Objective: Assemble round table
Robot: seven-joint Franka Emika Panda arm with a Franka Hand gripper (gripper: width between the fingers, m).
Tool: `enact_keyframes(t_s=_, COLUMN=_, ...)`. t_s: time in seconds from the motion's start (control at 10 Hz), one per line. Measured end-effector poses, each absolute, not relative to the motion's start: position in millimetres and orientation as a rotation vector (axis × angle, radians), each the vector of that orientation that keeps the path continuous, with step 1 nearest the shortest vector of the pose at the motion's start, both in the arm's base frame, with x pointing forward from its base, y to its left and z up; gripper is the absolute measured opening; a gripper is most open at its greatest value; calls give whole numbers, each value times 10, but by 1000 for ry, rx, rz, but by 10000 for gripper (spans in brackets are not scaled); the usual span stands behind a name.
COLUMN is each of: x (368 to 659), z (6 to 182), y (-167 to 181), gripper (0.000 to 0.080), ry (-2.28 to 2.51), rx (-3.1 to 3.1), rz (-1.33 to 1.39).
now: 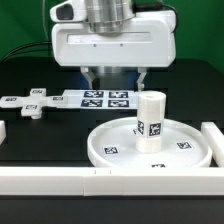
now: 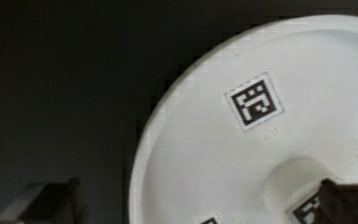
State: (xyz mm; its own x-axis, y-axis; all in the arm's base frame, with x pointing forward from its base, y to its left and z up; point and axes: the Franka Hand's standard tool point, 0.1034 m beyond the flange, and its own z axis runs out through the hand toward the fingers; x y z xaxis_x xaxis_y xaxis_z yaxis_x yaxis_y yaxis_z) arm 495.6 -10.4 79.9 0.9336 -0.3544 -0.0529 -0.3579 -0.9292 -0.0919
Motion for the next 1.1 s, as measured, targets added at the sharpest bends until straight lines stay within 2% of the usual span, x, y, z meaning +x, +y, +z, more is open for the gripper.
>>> enact_keyframes(t_s=0.2, x=4922, z=739, y=-300, gripper=649, ry=336, rx=-3036, rz=-19)
enact_keyframes(t_s=0.3, x=4819, z=713, y=-552, gripper=649, ry=220, rx=-3055, rz=-16)
enact_keyframes(t_s=0.5, x=4703, z=766, y=-915, gripper=649, ry=175, rx=-3068, rz=-27)
enact_keyframes(t_s=0.6, x=4720, z=821, y=-915, gripper=649, ry=173, rx=-3066, rz=-37)
enact_keyframes(t_s=0.9, x=4714, z=797, y=-908, gripper=649, ry=171, rx=-3067, rz=-32)
enact_keyframes(t_s=1.1, x=4675, z=776, y=-948, gripper=649, ry=-99, rx=-3127, rz=-97)
